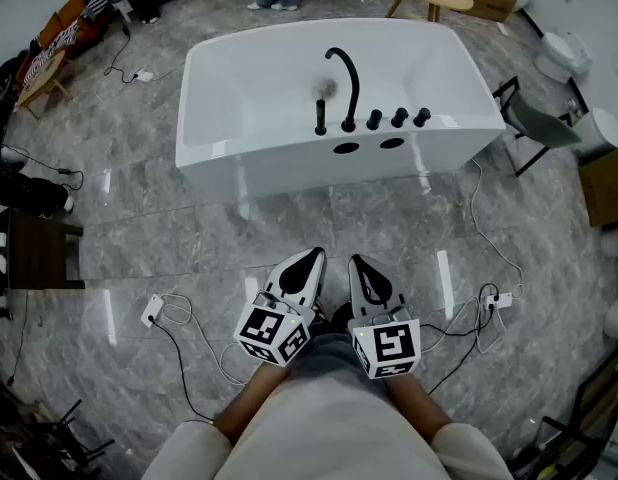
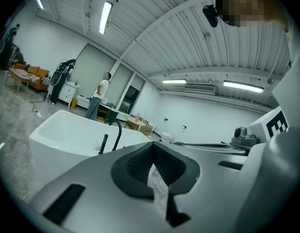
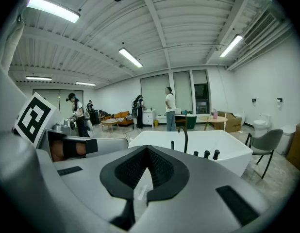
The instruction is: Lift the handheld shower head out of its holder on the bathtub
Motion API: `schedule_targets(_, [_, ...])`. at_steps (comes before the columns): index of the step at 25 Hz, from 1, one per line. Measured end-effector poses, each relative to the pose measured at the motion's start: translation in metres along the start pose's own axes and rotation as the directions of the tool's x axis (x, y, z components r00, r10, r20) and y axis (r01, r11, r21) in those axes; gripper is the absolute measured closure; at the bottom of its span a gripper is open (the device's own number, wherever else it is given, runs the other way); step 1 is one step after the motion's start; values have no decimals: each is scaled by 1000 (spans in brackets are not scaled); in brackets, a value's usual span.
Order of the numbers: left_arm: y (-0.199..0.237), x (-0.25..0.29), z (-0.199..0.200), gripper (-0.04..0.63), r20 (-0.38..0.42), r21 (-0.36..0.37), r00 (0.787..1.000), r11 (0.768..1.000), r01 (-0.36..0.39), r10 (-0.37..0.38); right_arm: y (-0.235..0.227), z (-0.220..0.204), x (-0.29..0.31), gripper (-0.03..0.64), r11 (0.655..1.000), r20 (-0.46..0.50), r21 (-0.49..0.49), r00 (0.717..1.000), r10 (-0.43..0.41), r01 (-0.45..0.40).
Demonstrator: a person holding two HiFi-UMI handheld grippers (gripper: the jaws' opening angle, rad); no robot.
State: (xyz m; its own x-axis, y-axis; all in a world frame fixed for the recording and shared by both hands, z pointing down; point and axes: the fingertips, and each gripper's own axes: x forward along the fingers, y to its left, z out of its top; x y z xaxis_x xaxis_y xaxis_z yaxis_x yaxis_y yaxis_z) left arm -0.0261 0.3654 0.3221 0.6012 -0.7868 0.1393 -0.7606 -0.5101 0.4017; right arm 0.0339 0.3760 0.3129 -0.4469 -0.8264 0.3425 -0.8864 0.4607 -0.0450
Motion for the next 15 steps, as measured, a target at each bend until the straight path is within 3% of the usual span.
schedule_targets(15, [-15,36,8,591,-1,16,1000,1000,-3,3,-38,18,10,598,998,23,57,999,40,-41])
